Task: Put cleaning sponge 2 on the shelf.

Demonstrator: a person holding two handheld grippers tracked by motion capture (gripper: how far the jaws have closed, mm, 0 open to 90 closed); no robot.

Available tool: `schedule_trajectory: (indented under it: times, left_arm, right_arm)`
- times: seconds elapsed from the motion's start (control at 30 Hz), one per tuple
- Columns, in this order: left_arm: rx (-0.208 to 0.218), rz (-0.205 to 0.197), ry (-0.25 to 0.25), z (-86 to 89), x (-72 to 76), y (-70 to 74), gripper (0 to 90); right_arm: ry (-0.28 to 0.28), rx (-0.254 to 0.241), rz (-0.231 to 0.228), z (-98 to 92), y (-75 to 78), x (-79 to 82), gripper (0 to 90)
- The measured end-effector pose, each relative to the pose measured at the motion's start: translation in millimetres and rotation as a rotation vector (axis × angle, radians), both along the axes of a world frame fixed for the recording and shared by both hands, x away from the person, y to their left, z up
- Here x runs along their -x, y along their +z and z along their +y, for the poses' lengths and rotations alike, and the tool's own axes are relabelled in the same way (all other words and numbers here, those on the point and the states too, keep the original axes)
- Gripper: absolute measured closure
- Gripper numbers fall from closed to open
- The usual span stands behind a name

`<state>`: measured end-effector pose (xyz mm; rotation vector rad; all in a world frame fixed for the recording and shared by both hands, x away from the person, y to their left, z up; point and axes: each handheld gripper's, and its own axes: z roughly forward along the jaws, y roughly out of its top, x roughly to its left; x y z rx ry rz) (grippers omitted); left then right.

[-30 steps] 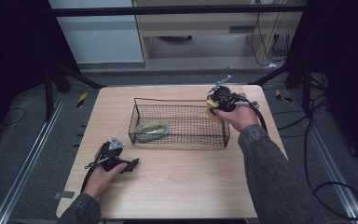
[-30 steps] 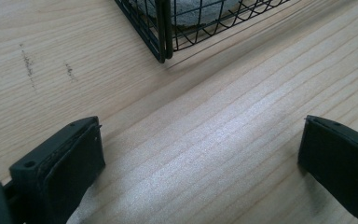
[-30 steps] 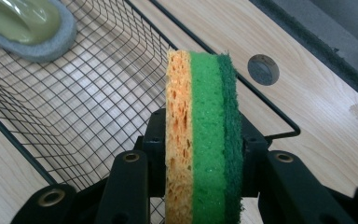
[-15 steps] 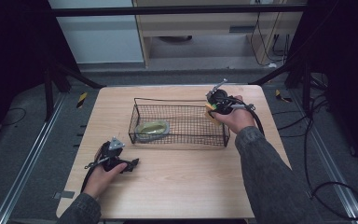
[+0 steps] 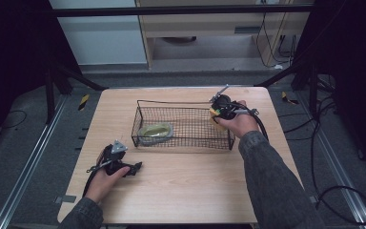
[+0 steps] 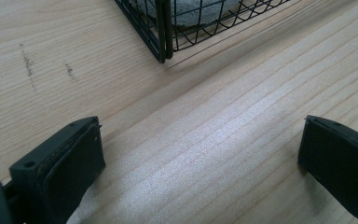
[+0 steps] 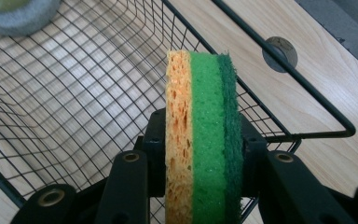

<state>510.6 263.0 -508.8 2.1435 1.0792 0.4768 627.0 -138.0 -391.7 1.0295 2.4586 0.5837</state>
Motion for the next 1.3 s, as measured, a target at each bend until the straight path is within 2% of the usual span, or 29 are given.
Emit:
schedule_trajectory:
  times: [0.17,0.47,0.7,0.8,1.07,1.3]
  left_arm:
    - [0.0,0.0,-0.001,0.0,-0.2,0.0,0.0]
    - [0.0,-0.001,-0.002,0.1,-0.3,0.0,0.0]
    - [0.0,0.0,-0.003,0.2,-0.6,0.0,0.0]
    - [0.0,0.0,-0.003,0.2,-0.8,0.0,0.0]
    - [0.0,0.0,-0.003,0.2,-0.8,0.0,0.0]
    - [0.0,-0.001,-0.003,0.1,-0.8,0.0,0.0]
  right_arm:
    - [-0.011,0.011,0.001,-4.1,-4.7,-3.6,64.6]
    - [-0.028,-0.005,0.01,-5.9,-12.8,-12.4,64.6]
    - [-0.023,0.022,0.012,-5.0,-18.5,-16.6,64.5]
    - [-0.038,0.011,0.018,-5.4,-19.4,-17.3,64.5]
    - [-0.04,0.038,0.017,-4.4,-25.5,-18.9,64.4]
    - [-0.034,0.04,0.024,-3.4,-27.9,-19.8,62.5]
